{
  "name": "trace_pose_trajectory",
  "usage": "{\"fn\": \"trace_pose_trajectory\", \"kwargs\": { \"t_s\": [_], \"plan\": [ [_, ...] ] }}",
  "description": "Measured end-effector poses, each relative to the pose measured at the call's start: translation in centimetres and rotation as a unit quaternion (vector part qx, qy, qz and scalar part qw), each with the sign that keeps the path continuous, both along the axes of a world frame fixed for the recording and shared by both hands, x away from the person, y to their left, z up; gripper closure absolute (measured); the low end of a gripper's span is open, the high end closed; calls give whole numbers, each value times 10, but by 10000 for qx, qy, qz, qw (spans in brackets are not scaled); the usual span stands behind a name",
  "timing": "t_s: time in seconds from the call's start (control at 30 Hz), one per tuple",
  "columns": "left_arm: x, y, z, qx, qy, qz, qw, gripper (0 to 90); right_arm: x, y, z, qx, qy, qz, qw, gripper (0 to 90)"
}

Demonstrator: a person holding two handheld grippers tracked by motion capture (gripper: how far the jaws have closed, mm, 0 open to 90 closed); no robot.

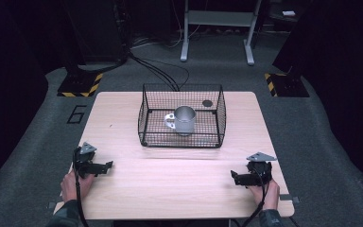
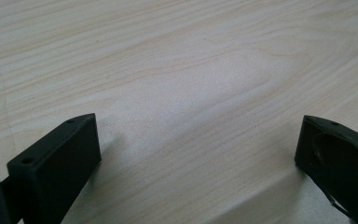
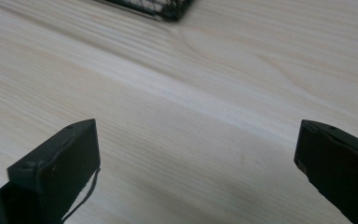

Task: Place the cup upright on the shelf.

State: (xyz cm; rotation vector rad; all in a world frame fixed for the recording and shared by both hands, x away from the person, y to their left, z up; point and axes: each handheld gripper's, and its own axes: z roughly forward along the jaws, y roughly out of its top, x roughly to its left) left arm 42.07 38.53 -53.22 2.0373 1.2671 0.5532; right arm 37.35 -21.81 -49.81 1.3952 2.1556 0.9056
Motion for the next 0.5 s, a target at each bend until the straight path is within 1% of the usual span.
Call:
{"fn": "trace_pose_trajectory", "kwargs": {
  "t_s": [0.07,0.13,0.17,0.2,0.23,0.3,0.37,0.4,0.43,0.5],
  "plan": [
    [0,0,0,1,0,1,10000,1,-1,-3,-5,21,-33,-85,10000,0],
    [0,0,0,1,-2,2,10000,1,-1,-6,-9,-13,-51,-155,9999,0],
    [0,0,0,0,0,1,10000,1,0,-8,-11,-28,-92,-135,9999,0],
    [0,0,0,-1,-1,2,10000,1,-1,-8,-12,32,-62,-219,9997,0],
    [0,0,0,-1,-1,2,10000,1,-1,-9,-14,29,-65,-252,9997,0],
    [0,0,0,-1,-1,2,10000,1,0,-12,-16,24,-59,-231,9997,0],
    [0,0,0,1,0,-1,10000,1,-1,-13,-18,12,-62,-338,9994,0],
    [0,0,0,0,-1,0,10000,1,-1,-15,-19,-2,-71,-295,9995,0],
    [0,0,0,0,-1,0,10000,1,-1,-15,-20,-8,-69,-368,9993,0],
    [0,0,0,0,0,2,10000,1,0,-18,-23,3,-36,-360,9993,0]
  ]
}}
